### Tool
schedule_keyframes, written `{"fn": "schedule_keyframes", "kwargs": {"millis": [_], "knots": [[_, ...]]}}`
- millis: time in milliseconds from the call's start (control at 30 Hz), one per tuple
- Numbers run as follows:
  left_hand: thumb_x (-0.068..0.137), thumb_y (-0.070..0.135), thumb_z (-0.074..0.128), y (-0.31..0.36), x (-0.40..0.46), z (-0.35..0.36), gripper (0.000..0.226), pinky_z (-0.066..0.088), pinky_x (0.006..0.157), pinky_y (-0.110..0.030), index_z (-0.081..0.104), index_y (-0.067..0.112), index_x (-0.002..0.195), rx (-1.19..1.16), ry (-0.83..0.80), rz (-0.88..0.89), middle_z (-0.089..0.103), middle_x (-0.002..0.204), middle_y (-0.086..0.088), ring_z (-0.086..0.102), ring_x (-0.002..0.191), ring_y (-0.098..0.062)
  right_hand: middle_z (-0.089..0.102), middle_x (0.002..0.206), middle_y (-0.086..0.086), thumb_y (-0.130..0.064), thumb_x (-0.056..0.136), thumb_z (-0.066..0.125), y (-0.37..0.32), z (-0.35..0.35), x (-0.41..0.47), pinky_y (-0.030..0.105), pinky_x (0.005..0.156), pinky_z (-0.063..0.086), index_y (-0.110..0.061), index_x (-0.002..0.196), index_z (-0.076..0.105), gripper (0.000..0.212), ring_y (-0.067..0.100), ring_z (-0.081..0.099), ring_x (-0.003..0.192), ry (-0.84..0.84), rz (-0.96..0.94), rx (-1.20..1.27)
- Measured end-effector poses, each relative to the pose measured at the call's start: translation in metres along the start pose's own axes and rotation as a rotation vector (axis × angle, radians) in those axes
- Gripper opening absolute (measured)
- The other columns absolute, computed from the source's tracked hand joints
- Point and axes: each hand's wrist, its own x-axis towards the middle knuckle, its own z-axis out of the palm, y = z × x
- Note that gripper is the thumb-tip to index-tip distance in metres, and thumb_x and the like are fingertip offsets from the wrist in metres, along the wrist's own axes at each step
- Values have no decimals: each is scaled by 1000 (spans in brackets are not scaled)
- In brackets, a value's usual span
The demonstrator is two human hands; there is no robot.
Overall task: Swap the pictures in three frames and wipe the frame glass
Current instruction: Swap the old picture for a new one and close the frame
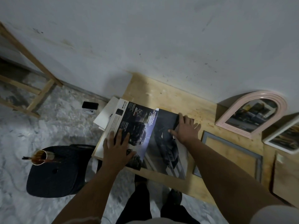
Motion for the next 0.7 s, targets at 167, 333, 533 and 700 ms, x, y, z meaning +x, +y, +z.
{"fn": "schedule_keyframes", "kwargs": {"millis": [167,333,533,700], "knots": [[75,73,70,1,3,3,95,41,105,-69,45,24,153,5,-1,-19,41,159,-18,37,144,-51,39,152,12,-73,90,51,4,0,-9,72,114,13,-25,160,9,94,38,36,142,85,-22,-32],[72,69,78,2,5,2,94,42,104,-70,51,23,150,15,-35,-29,44,157,-18,38,143,-51,54,132,7,-64,82,68,12,-6,-18,64,112,26,-29,142,40,75,33,49,125,207,-27,9],[83,70,62,12,9,-23,90,35,110,-66,36,24,157,-4,-78,-58,35,162,-15,35,146,-43,72,104,2,-33,75,86,33,-59,-31,36,83,52,-21,117,70,47,27,68,99,-49,-36,537],[92,70,57,45,27,-50,60,56,90,-49,64,20,124,-649,137,-34,68,116,-8,66,103,-28,78,109,11,-32,61,97,77,-105,-50,46,97,57,-3,112,75,63,34,73,102,-322,85,1037]]}}
